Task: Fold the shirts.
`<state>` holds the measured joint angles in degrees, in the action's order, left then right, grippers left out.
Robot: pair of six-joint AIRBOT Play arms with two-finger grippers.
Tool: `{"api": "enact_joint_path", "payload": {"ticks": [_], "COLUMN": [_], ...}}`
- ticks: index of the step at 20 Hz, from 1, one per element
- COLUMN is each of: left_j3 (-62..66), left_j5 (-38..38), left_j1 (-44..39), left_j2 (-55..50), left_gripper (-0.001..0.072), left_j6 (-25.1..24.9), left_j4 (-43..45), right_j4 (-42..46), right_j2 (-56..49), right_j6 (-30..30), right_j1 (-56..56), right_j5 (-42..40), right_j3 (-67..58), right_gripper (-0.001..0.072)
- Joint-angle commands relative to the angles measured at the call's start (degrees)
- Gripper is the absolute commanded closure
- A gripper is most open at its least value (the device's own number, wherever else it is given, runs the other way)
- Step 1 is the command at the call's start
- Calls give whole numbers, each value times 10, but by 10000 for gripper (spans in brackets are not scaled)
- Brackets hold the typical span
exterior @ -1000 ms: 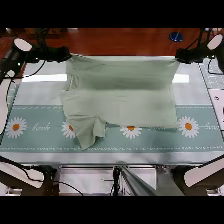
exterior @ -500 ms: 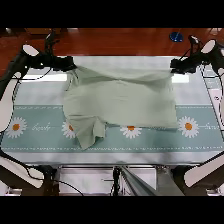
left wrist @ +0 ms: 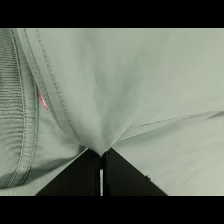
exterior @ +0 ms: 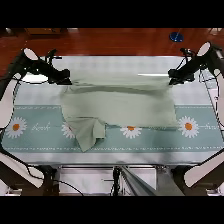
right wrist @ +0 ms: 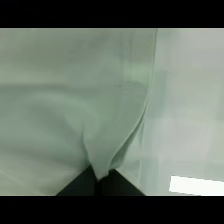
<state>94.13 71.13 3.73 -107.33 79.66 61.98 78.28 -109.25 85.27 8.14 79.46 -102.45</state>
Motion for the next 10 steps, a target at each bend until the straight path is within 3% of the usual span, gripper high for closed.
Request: {"api": "enact_joint_path", "payload": {"ticks": [1, 4, 7, 8, 10], "left_j3": [0, 0, 26, 51, 106], "left_j5": [-4, -6, -3, 6, 54], "left_j1": [-2, -11, -7, 2, 32], "left_j2": [-11, -19, -15, -5, 25], "left_gripper": [689, 667, 433, 430, 430], "left_j6": [6, 6, -8, -19, -62], "left_j4": [11, 10, 10, 10, 11], "right_j4": [16, 9, -12, -20, -17], "right_j2": [-12, -13, 1, 16, 59], "right_j6": [-7, -4, -23, -49, -89], "right_j1": [0, 0, 3, 9, 26], "right_j5": [-9, -31, -18, -3, 36], "right_j3": [12, 41, 33, 21, -7], "right_gripper": [693, 693, 683, 567, 252]}}
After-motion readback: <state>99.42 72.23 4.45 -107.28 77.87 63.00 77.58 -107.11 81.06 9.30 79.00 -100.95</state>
